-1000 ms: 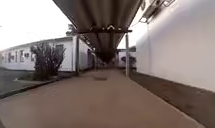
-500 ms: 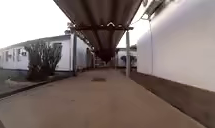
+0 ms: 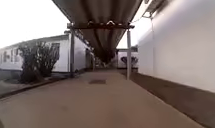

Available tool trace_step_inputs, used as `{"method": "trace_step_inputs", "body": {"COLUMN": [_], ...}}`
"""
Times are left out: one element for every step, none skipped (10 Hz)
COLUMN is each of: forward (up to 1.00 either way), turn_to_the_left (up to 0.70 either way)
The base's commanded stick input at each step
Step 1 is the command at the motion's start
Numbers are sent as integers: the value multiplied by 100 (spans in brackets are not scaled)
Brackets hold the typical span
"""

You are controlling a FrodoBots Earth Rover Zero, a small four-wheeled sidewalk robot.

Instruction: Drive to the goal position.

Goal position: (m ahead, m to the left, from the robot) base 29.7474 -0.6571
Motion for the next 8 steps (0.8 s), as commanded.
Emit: {"method": "trace_step_inputs", "body": {"forward": [70,70,70,70,70,70,70,70], "turn_to_the_left": [4,22,0,0,0,0,0,0]}}
